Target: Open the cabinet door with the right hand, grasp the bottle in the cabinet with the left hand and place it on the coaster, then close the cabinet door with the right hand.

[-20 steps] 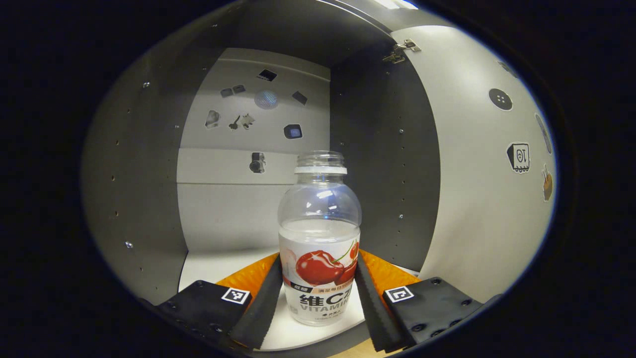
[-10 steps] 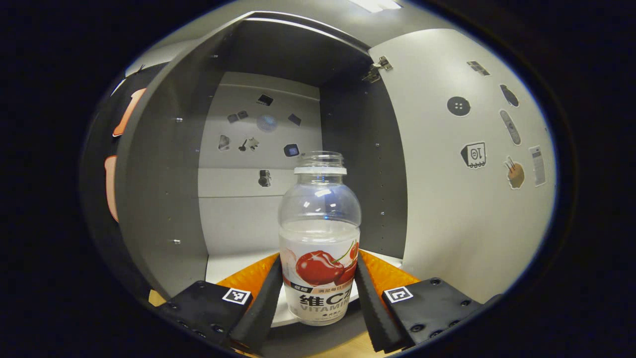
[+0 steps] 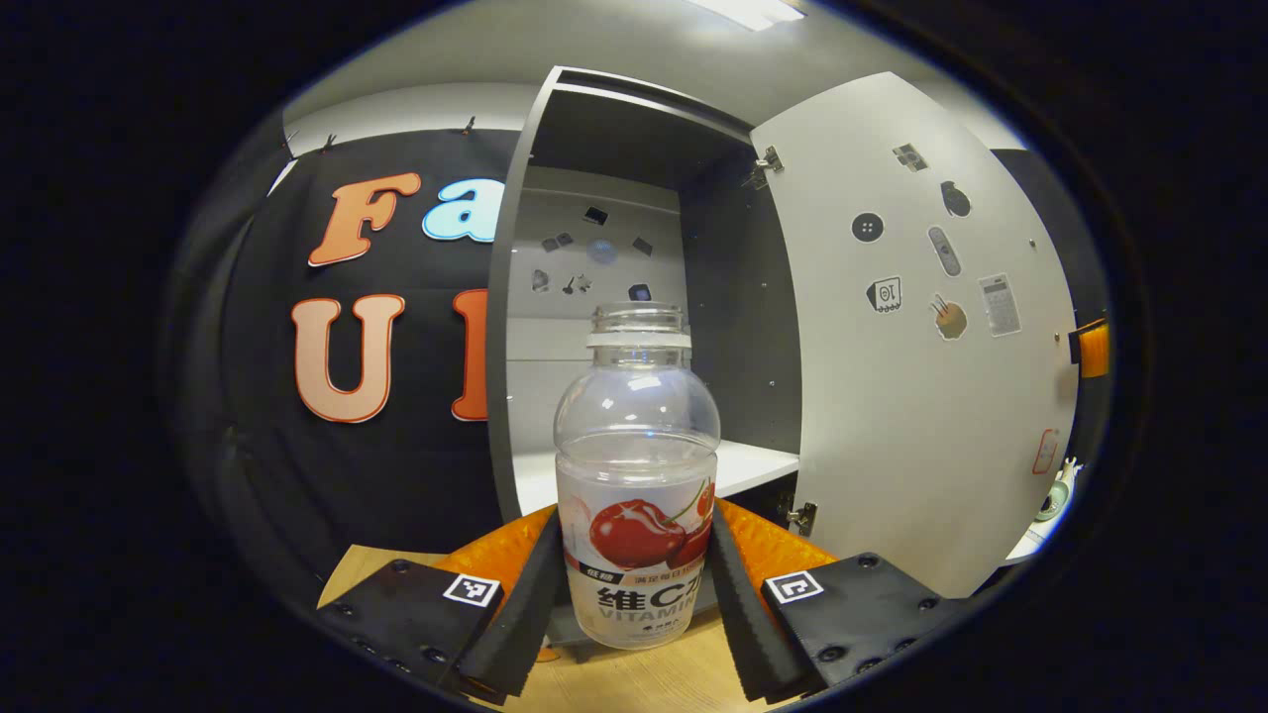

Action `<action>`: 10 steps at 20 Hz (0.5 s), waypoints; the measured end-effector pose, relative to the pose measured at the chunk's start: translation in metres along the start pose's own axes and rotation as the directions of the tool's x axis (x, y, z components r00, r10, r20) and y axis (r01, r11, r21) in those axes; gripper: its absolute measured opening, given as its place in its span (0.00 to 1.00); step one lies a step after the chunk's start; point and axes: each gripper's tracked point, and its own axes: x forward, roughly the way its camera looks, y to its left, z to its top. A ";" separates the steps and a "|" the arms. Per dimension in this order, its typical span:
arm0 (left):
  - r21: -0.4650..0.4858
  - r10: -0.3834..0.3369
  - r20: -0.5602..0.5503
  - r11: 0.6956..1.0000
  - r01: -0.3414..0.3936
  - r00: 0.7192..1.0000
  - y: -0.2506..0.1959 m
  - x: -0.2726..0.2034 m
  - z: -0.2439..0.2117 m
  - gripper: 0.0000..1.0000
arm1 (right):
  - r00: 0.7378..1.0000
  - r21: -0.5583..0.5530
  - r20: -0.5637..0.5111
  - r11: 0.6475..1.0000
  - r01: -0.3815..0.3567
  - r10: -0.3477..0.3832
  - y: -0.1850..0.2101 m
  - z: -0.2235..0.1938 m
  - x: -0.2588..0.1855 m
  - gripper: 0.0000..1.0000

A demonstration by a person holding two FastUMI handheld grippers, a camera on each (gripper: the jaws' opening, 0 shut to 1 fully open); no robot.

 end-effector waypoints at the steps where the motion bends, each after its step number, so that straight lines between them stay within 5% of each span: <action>1: -0.003 0.002 0.000 1.000 -0.002 1.000 0.004 -0.010 -0.005 0.81 | 1.000 0.010 0.007 1.000 0.001 -0.001 0.002 -0.003 0.003 0.94; 10: -0.091 -0.013 -0.063 0.996 0.007 0.998 0.035 -0.095 -0.106 0.83 | 0.991 0.036 0.041 0.991 0.129 -0.131 0.007 -0.031 0.009 0.94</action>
